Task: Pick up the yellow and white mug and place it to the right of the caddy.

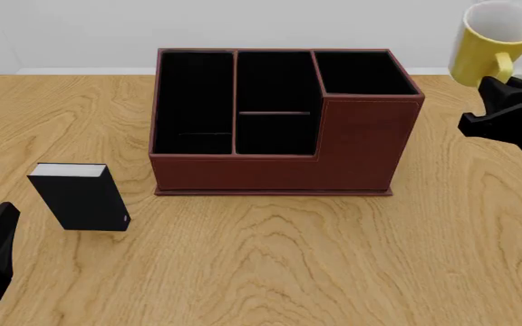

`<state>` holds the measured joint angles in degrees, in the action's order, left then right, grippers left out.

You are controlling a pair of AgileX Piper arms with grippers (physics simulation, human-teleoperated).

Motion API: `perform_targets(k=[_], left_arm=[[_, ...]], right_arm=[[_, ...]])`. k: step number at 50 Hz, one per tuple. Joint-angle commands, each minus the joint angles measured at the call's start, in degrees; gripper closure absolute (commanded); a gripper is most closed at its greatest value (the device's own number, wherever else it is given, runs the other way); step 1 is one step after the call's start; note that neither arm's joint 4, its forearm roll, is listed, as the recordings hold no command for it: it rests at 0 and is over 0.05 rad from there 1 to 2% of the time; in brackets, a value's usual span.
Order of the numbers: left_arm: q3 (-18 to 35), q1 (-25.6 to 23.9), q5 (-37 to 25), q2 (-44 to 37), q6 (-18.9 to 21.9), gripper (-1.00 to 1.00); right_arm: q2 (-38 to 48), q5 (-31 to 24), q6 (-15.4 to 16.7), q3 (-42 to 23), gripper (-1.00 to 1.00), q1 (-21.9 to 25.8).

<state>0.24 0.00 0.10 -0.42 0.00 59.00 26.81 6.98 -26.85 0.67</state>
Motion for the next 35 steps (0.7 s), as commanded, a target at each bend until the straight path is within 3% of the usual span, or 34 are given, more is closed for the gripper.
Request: perform_targets(k=[1,35], left_arm=[[0.0,0.0,0.0,0.0,0.0,-1.0],[0.0,0.0,0.0,0.0,0.0,-1.0]], right_arm=[[1.97,2.47,-0.33,0.92,1.0,-0.97],[7.08,7.54,-0.15,3.39,1.0,-2.23]])
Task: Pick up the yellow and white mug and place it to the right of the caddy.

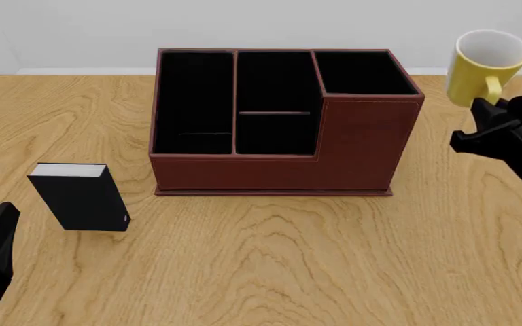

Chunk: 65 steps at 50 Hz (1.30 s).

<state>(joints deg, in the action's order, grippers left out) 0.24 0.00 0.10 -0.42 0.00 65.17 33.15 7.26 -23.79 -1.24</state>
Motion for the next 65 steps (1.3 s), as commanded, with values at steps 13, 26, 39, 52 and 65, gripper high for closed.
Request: perform_targets(k=[13,26,39,52,65], left_arm=[[0.0,0.0,0.0,0.0,0.0,-1.0],[0.0,0.0,0.0,0.0,0.0,-1.0],[0.0,0.0,0.0,0.0,0.0,-1.0],[0.0,0.0,0.0,0.0,0.0,-1.0],[0.0,0.0,0.0,0.0,0.0,-1.0]], right_arm=[[2.52,2.83,-0.29,0.96,1.0,-0.48],[4.44,4.8,-0.14,1.8,1.0,-0.86],[5.7,5.98,0.08,2.37,1.0,-0.84],[7.61,7.78,0.28,2.88,1.0,-0.93],[9.52,8.96,0.36,2.55,1.0,-1.74]])
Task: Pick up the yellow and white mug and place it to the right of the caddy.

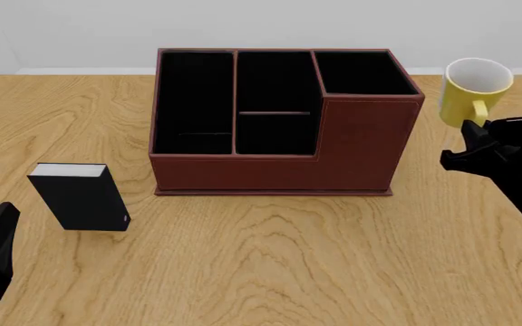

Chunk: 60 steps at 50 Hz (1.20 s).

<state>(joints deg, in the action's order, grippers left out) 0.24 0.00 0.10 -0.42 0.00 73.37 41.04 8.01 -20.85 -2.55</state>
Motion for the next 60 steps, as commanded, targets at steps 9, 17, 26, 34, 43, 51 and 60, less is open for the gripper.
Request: perform_targets(k=[9,17,26,34,43,51,60], left_arm=[[0.0,0.0,0.0,0.0,0.0,-1.0],[0.0,0.0,0.0,0.0,0.0,-1.0],[0.0,0.0,0.0,0.0,0.0,-1.0],[0.0,0.0,0.0,0.0,0.0,-1.0],[0.0,0.0,0.0,0.0,0.0,-1.0],[0.0,0.0,0.0,0.0,0.0,-1.0],[0.0,0.0,0.0,0.0,0.0,-1.0]], right_arm=[[3.65,2.91,-0.33,-0.07,1.0,-0.54],[5.93,4.68,-0.16,0.12,1.0,-0.69],[8.18,6.3,-0.08,0.28,1.0,-1.21],[10.88,9.0,0.4,0.68,1.0,-1.69],[11.84,9.56,0.31,0.83,1.0,-1.89],[13.57,10.86,0.35,0.96,1.0,-1.83],[15.74,12.53,0.45,1.17,1.0,-2.14]])
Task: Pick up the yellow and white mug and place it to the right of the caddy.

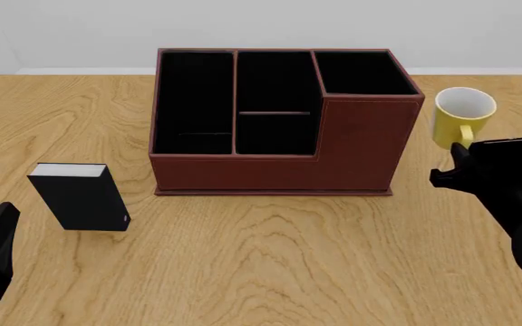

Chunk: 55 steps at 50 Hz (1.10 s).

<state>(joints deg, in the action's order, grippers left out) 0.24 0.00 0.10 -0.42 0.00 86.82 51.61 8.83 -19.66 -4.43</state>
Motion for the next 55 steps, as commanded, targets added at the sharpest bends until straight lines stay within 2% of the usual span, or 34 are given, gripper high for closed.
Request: perform_targets(k=[1,17,22,55], left_arm=[[0.0,0.0,0.0,0.0,0.0,-1.0],[0.0,0.0,0.0,0.0,0.0,-1.0],[0.0,0.0,0.0,0.0,0.0,-1.0],[0.0,0.0,0.0,0.0,0.0,-1.0]], right_arm=[[2.3,1.98,-0.38,-0.02,1.0,-0.27],[3.64,2.6,-0.43,-0.25,1.0,-0.51],[5.51,4.54,-0.21,0.35,1.0,-0.42],[11.18,8.01,0.25,-0.02,1.0,-1.49]])
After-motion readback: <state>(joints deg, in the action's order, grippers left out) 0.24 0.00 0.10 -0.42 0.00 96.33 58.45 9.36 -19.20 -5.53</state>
